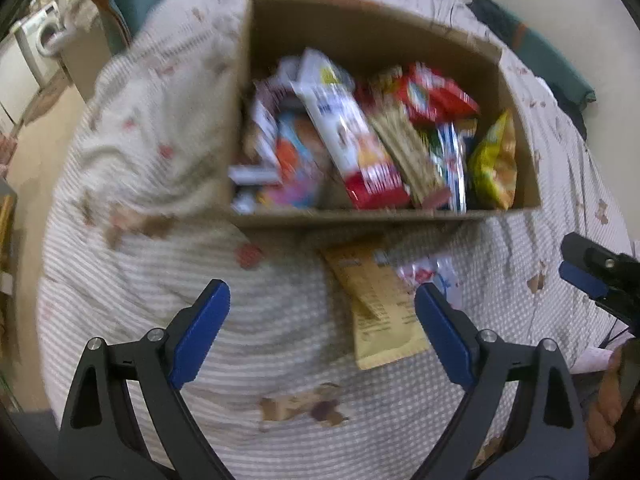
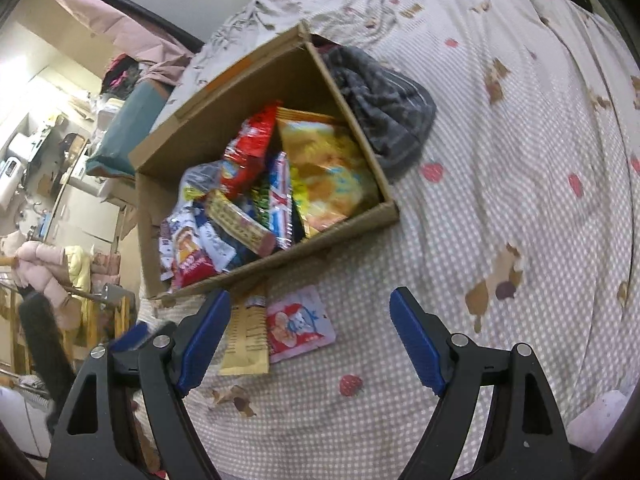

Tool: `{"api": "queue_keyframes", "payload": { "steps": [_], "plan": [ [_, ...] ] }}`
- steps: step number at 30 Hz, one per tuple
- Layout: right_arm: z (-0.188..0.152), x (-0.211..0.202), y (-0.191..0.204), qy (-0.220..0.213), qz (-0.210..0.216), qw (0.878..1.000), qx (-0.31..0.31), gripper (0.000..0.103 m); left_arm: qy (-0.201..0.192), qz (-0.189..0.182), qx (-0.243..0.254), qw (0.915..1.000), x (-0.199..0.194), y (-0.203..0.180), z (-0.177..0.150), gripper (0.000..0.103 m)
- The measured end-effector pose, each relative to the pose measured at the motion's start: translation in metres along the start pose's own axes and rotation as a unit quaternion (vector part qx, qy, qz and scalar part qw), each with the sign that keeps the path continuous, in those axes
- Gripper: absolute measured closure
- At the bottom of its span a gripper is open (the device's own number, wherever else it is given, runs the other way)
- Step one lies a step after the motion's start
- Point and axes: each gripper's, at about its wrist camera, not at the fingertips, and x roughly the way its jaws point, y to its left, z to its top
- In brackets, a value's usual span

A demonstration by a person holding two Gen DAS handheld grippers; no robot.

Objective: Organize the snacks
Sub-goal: 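Withdraw both tools from the box toward the remaining snacks on the bed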

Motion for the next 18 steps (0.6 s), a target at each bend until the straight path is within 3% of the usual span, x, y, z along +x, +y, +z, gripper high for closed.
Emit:
{"api": "queue_keyframes", "payload": {
  "steps": [10, 15, 18],
  "plan": [
    [-0.001, 0.003, -0.009, 0.009, -0.018, 1.000, 0.007, 0.019, 0.038, 0.020, 0.084, 0.9956, 0.050, -0.058, -0.003, 0.012],
    [0.000, 0.006, -0.009, 0.011, -0.021, 1.000, 0.008, 0.019, 0.050, 0.030, 0.084, 0.9948, 0.061, -0.054, -0.005, 0.031],
    [0.001, 0.007, -0.007, 0.010, -0.023, 1.000, 0.003, 0.019, 0.056, 0.023, 0.073, 0.9955, 0.064, -0.047, -0.004, 0.053]
  ]
}}
